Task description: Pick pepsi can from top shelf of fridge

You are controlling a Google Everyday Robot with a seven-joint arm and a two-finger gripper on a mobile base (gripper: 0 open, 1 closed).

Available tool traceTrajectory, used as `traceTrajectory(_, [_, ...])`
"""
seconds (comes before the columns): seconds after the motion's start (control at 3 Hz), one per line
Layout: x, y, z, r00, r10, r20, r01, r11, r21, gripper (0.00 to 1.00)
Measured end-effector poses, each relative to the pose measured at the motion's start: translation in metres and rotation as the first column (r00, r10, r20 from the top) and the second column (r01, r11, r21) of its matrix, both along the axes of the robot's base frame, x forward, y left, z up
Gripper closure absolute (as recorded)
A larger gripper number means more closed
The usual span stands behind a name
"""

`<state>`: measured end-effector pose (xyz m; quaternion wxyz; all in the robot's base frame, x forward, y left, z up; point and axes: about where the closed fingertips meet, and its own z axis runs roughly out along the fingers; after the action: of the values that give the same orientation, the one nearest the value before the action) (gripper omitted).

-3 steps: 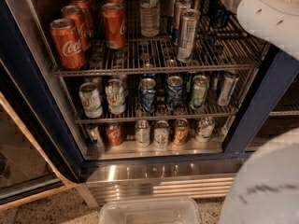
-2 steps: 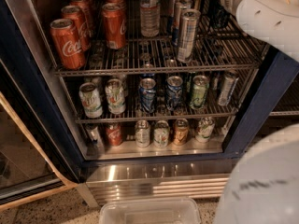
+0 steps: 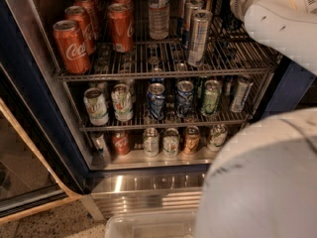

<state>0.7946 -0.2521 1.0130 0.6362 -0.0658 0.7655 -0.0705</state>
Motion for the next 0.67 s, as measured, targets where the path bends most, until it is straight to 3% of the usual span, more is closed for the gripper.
traceTrajectory(0.67, [0.0145, 0.0006, -0.0154, 0.9957, -0.087, 0.034, 0.085, 0.996, 0.033, 1.0])
